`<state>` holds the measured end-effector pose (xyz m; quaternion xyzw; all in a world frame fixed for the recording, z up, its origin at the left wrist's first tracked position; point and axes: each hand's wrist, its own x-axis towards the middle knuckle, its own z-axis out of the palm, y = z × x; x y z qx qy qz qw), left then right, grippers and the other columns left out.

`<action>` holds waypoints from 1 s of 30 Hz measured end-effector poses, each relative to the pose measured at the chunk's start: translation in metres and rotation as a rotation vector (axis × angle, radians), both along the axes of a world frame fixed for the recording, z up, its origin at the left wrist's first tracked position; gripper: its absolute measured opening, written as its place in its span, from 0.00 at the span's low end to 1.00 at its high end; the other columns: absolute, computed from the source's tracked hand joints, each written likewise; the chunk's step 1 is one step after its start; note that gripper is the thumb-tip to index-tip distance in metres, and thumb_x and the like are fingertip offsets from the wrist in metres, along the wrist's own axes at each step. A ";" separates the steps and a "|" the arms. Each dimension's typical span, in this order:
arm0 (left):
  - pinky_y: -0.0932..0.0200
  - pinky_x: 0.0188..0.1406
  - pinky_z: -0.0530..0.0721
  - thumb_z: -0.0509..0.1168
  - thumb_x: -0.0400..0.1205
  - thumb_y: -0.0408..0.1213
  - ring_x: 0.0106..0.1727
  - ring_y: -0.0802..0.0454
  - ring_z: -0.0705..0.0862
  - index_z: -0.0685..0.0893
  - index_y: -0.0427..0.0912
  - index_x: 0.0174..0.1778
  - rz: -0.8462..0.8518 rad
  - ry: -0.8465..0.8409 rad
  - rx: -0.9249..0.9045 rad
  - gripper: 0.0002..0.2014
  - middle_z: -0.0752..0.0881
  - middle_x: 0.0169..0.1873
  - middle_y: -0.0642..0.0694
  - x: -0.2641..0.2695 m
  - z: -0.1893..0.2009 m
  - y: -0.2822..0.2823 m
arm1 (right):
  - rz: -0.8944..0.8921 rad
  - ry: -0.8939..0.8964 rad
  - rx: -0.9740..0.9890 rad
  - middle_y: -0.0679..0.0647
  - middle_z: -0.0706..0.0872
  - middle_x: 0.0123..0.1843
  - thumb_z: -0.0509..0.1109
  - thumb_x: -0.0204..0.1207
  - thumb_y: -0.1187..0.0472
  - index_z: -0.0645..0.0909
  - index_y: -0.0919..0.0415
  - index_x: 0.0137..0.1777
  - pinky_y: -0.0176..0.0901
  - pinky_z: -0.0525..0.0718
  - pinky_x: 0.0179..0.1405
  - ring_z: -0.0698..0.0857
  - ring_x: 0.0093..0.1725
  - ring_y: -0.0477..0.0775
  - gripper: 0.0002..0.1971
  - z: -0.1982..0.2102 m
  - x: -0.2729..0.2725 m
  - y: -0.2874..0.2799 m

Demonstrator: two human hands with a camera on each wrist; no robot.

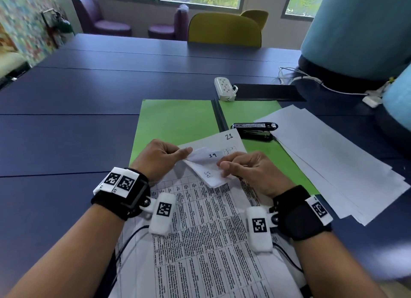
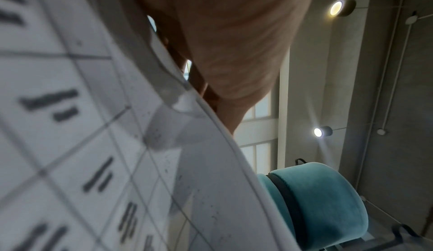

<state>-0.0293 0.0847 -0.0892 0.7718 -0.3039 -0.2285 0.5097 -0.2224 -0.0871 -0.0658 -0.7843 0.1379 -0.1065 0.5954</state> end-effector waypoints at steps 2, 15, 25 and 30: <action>0.60 0.32 0.74 0.78 0.75 0.50 0.24 0.56 0.76 0.94 0.46 0.33 -0.021 -0.015 0.011 0.12 0.87 0.22 0.49 0.000 0.001 0.001 | -0.095 -0.037 0.039 0.63 0.89 0.43 0.80 0.66 0.52 0.90 0.64 0.41 0.49 0.84 0.45 0.85 0.43 0.59 0.14 -0.007 0.003 -0.003; 0.55 0.47 0.86 0.82 0.73 0.34 0.33 0.57 0.85 0.94 0.57 0.41 -0.058 0.079 -0.075 0.10 0.92 0.34 0.51 -0.002 0.002 0.001 | -0.083 0.012 0.125 0.62 0.92 0.42 0.83 0.63 0.58 0.93 0.55 0.42 0.65 0.84 0.56 0.87 0.43 0.60 0.07 -0.013 0.003 -0.004; 0.68 0.38 0.83 0.80 0.75 0.33 0.34 0.58 0.85 0.95 0.50 0.43 -0.052 0.104 -0.035 0.06 0.94 0.39 0.44 -0.007 0.007 0.001 | -0.125 0.016 0.056 0.61 0.90 0.44 0.81 0.72 0.62 0.93 0.60 0.42 0.55 0.84 0.50 0.86 0.44 0.56 0.02 -0.015 0.006 -0.004; 0.64 0.41 0.83 0.79 0.77 0.35 0.34 0.59 0.85 0.95 0.51 0.43 -0.073 0.106 -0.002 0.05 0.94 0.37 0.49 -0.007 0.007 0.001 | -0.129 0.012 -0.042 0.62 0.87 0.47 0.81 0.70 0.64 0.92 0.62 0.40 0.46 0.83 0.46 0.85 0.44 0.51 0.02 -0.011 0.005 -0.003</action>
